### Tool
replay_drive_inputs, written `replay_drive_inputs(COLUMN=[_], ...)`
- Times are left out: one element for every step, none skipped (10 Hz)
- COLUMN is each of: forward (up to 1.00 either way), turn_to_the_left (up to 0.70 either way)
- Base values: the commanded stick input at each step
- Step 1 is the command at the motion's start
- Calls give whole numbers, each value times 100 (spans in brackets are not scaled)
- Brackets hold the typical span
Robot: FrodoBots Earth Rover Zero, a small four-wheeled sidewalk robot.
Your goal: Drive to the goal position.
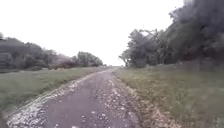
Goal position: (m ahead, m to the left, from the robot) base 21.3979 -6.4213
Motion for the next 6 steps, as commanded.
replay_drive_inputs(forward=[100, 100, 100, 100, 100, 100], turn_to_the_left=[27, 27, 27, 27, 27, 27])
